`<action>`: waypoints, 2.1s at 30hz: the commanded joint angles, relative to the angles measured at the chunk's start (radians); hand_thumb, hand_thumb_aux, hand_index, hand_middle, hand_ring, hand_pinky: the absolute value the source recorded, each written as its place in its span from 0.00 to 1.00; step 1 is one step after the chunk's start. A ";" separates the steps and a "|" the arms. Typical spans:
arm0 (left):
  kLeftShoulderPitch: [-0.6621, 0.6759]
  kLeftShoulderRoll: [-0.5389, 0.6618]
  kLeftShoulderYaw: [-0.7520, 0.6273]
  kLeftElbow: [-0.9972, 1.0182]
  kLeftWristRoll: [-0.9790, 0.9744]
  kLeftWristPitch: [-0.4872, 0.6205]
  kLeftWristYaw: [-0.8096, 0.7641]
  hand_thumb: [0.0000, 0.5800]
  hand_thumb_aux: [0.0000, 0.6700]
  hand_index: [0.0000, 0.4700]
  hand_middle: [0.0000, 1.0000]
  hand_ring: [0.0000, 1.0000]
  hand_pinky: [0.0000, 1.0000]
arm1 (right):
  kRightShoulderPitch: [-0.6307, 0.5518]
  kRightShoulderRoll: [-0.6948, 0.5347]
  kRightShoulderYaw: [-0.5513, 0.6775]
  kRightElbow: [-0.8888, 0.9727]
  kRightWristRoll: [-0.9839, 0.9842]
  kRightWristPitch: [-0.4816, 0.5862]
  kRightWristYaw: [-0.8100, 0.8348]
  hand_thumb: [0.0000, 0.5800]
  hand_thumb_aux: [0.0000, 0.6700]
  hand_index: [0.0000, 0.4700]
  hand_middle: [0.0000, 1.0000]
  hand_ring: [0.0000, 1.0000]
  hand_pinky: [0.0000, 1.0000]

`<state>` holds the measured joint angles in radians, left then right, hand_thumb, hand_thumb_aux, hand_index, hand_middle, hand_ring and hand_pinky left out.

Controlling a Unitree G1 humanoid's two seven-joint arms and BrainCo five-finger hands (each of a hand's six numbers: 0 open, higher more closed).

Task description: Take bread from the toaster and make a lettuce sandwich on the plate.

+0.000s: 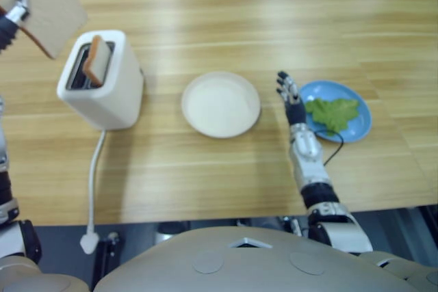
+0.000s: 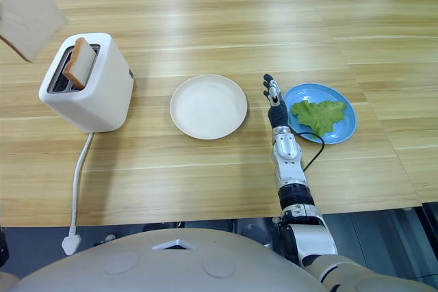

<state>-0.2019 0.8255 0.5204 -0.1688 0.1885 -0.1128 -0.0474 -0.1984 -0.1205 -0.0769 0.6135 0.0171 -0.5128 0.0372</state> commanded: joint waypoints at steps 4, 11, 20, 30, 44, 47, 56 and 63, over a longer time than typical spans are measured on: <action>-0.053 -0.155 -0.095 -0.175 -0.334 0.084 -0.140 1.00 1.00 0.98 1.00 1.00 1.00 | -0.001 0.006 -0.002 0.010 -0.003 0.008 -0.002 0.00 0.00 0.00 0.00 0.00 0.00; -0.112 -0.361 -0.470 -0.098 -0.378 0.162 -0.313 1.00 1.00 0.98 1.00 1.00 1.00 | -0.005 0.002 -0.010 0.002 0.000 0.007 -0.007 0.00 0.00 0.00 0.00 0.00 0.00; -0.315 -0.454 -0.816 0.499 -0.208 -0.031 -0.625 1.00 1.00 0.98 1.00 1.00 1.00 | 0.001 -0.040 -0.080 -0.042 0.036 0.011 -0.024 0.00 0.00 0.00 0.00 0.00 0.00; -0.616 -0.570 -0.863 1.140 -0.042 -0.270 -0.588 1.00 1.00 0.98 1.00 1.00 1.00 | 0.022 -0.035 -0.083 -0.067 0.032 0.024 -0.014 0.00 0.00 0.00 0.00 0.00 0.00; -0.710 -0.598 -0.933 1.399 0.175 -0.368 -0.366 1.00 1.00 0.98 1.00 1.00 1.00 | 0.036 -0.036 -0.075 -0.094 0.028 0.042 -0.004 0.00 0.00 0.00 0.00 0.00 0.00; -0.714 -0.583 -1.000 1.412 0.280 -0.365 -0.266 0.86 0.63 0.61 0.93 0.93 0.93 | 0.038 -0.036 -0.073 -0.102 0.028 0.044 0.000 0.00 0.00 0.00 0.00 0.00 0.00; -0.780 -0.543 -1.241 1.414 0.621 -0.289 0.120 0.00 0.00 0.00 0.00 0.00 0.00 | 0.048 -0.035 -0.065 -0.135 0.025 0.057 0.015 0.00 0.00 0.00 0.00 0.00 0.00; -0.840 -0.457 -1.284 1.314 0.745 -0.201 0.352 0.00 0.00 0.00 0.00 0.00 0.00 | 0.055 -0.032 -0.056 -0.167 0.017 0.064 0.022 0.00 0.00 0.00 0.00 0.00 0.00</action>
<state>-1.0277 0.3310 -0.7592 1.1964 0.9026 -0.3341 0.2546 -0.1558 -0.1558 -0.1493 0.4689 0.0433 -0.4650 0.0538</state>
